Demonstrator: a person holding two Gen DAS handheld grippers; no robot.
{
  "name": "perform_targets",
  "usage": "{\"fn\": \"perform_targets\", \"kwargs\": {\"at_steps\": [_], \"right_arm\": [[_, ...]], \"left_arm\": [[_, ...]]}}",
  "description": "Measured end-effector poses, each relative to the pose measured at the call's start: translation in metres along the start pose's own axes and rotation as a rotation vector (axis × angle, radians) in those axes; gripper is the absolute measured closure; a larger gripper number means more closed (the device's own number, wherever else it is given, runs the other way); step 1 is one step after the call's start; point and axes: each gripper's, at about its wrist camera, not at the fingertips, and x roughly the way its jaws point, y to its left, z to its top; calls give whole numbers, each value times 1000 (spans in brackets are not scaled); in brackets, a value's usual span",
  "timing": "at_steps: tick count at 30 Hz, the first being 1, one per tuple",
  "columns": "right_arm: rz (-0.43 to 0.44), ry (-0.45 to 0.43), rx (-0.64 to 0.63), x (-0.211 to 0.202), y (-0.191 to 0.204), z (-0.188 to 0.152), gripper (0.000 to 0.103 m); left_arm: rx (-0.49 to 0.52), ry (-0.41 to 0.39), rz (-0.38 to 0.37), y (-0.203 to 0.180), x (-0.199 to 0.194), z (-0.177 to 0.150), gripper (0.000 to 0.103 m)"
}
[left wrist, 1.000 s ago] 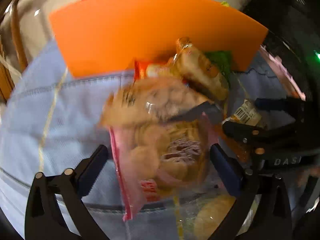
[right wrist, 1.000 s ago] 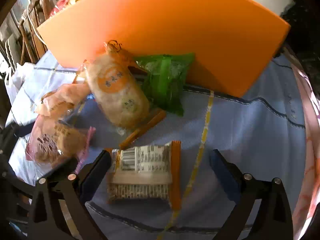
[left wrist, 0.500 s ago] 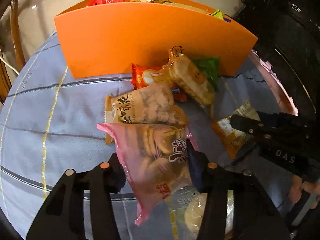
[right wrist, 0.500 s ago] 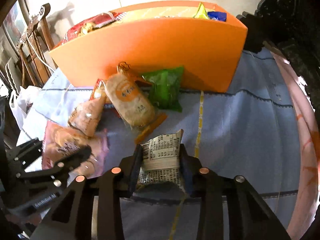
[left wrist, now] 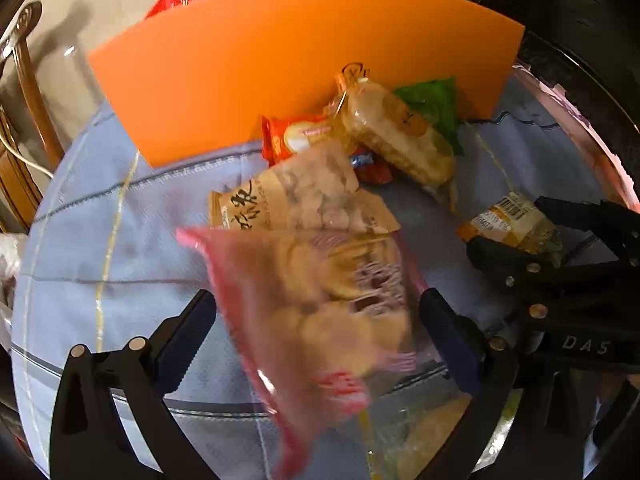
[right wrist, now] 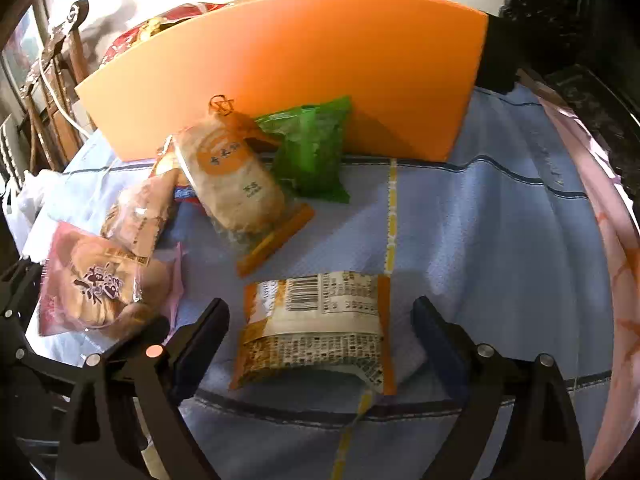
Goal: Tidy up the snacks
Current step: 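Grasp the pink cookie bag with the left tool while the right tool grasps the white-and-orange bag, then carry the pink bag and white-and-orange bag over the orange box and release both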
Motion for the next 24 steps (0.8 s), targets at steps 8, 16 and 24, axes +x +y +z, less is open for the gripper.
{"fn": "perform_targets", "kwargs": {"at_steps": [8, 16, 24], "right_arm": [[-46, 7, 7, -12, 7, -16, 48], [-10, -35, 91, -51, -21, -22, 49], [32, -136, 136, -99, -25, -5, 49]], "left_arm": [[180, -70, -18, -38, -15, -8, 59], [61, -54, -112, -11, -35, -5, 70], [10, -139, -118, 13, -75, 4, 71]]}}
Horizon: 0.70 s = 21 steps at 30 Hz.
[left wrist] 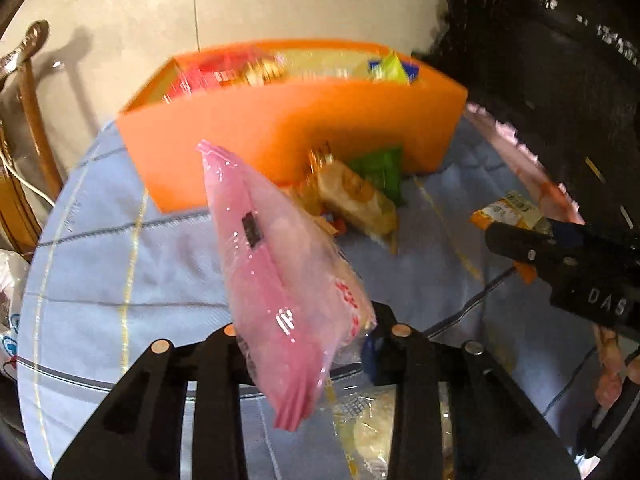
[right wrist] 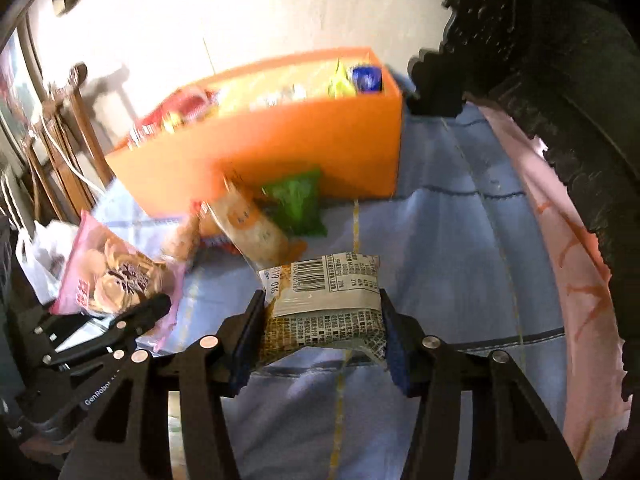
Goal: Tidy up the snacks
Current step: 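Carry the pink bag and white-and-orange bag over the orange box and release both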
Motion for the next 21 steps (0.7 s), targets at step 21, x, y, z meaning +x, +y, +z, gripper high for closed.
{"fn": "perform_targets", "kwargs": {"at_steps": [21], "right_arm": [[9, -271, -94, -46, 20, 143, 49]], "left_arm": [[82, -212, 111, 21, -61, 127, 71]]}}
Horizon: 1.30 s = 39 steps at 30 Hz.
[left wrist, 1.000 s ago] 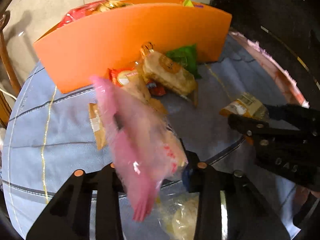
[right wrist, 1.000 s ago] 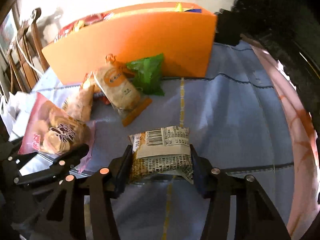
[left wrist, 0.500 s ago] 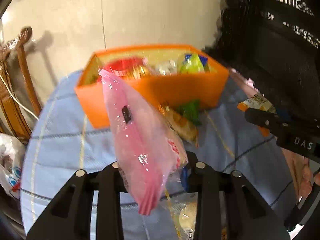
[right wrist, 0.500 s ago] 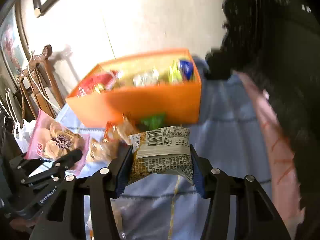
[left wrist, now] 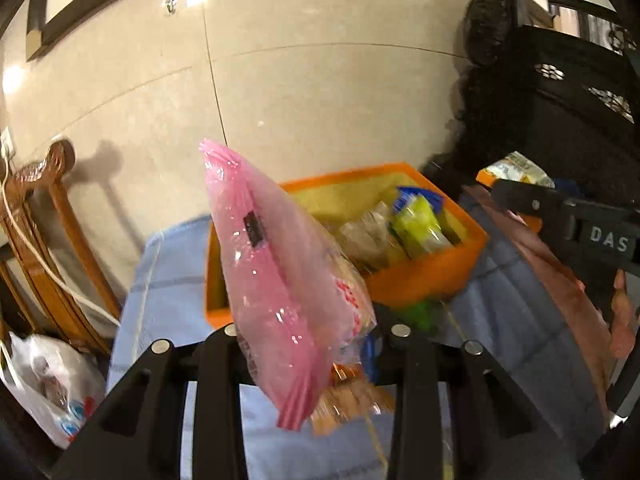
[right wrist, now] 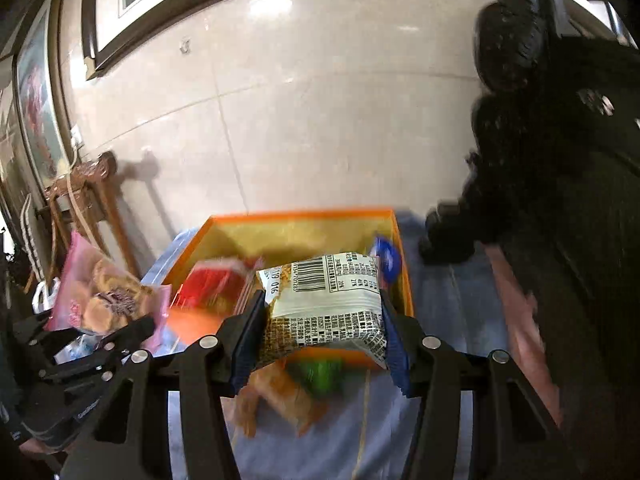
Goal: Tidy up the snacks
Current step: 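Carry the pink bag and white-and-orange bag over the orange box and release both, then grasp the tan nut bag with the left tool while the right tool grasps the round pastry bag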
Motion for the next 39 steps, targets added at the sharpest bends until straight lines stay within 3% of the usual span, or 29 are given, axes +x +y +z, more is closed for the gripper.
{"fn": "perform_targets", "kwargs": {"at_steps": [6, 7, 8, 9, 10, 12, 17, 19, 22, 24, 27, 32, 37, 39], "right_arm": [[12, 12, 58, 59, -7, 58, 47], [8, 11, 72, 64, -8, 62, 39], [6, 24, 82, 72, -10, 68, 16], [-1, 42, 81, 79, -10, 71, 3], [-9, 50, 75, 81, -10, 72, 3], [16, 76, 45, 79, -10, 65, 3], [141, 154, -125, 63, -4, -3, 3], [130, 209, -211, 65, 2, -47, 3], [196, 327, -159, 85, 3, -91, 3], [191, 363, -171, 97, 9, -107, 3], [180, 371, -230, 112, 24, -119, 3], [229, 398, -260, 137, 41, -120, 3], [143, 369, -412, 135, 67, -136, 4], [54, 352, -419, 135, 69, -139, 27]], "left_arm": [[-36, -24, 68, 31, 40, 66, 71], [-36, -35, 83, 34, 45, 76, 71], [-39, -34, 100, 35, 49, 82, 66], [-43, -35, 110, 36, 53, 87, 53], [-43, -23, 136, 36, 58, 90, 4], [-6, -51, 197, 32, 57, 83, 4], [220, -83, 75, 7, 39, 11, 4], [266, -56, 45, -3, 38, -28, 4], [265, -16, 12, -18, 47, -75, 4], [241, 5, -4, -25, 59, -93, 4], [222, -8, -4, -35, 82, -113, 4], [185, 48, -42, -31, 110, -137, 4], [183, 162, -82, -35, 137, -145, 4], [195, 195, -109, -38, 144, -148, 4]]}}
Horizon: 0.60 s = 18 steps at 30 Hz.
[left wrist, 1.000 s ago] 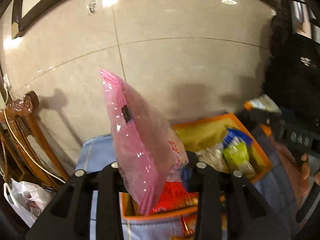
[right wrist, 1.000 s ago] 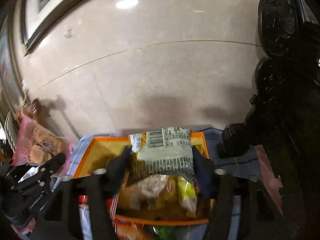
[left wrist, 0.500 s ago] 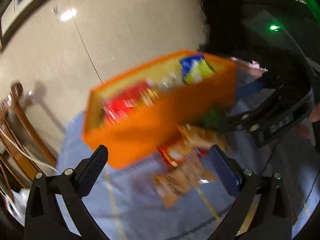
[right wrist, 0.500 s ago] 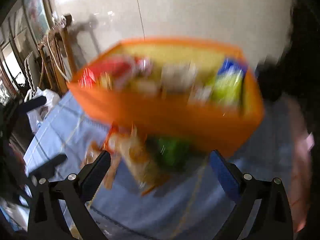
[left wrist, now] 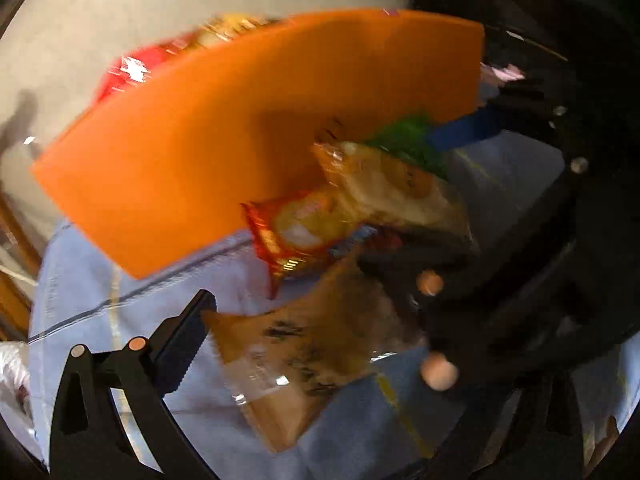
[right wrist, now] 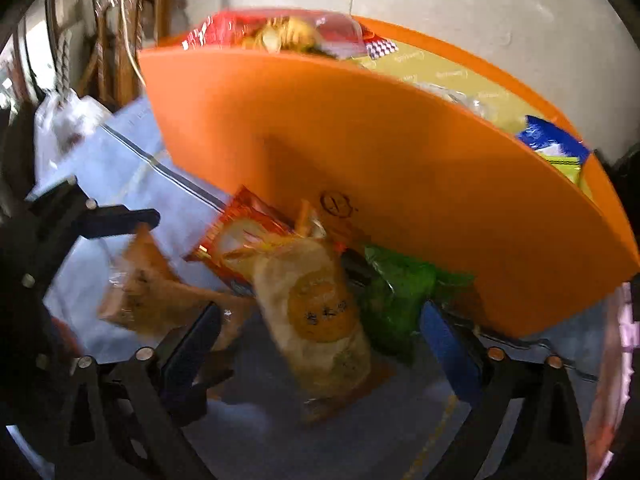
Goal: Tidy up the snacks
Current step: 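Grasp the tan nut bag with the left tool while the right tool grasps the round pastry bag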
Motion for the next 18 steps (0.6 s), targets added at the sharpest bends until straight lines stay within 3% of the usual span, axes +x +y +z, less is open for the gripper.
{"fn": "perform_targets", "kwargs": {"at_steps": [2, 4, 5, 9, 10, 11, 13, 18], "right_arm": [[21, -3, 14, -6, -2, -2, 65], [39, 31, 45, -9, -5, -5, 67], [36, 34, 57, -11, -6, -9, 67], [42, -12, 140, -36, -16, -18, 67], [44, -26, 162, -44, -19, -20, 67], [37, -43, 186, -55, -24, -22, 67], [30, -58, 228, -70, -32, -24, 67], [37, -104, 298, -110, -51, -25, 67]], "left_arm": [[-17, -6, -43, 2, 0, 0, 26], [-65, -34, -54, 8, -7, -1, 41], [-80, -34, -68, 10, -8, -2, 44], [-55, -35, -39, 7, -24, -11, 45], [-55, -38, -39, 7, -31, -14, 48], [-63, -51, -43, 7, -39, -16, 58], [-98, -63, -62, 11, -54, -19, 63], [-143, -44, -56, 16, -71, -23, 67]]}}
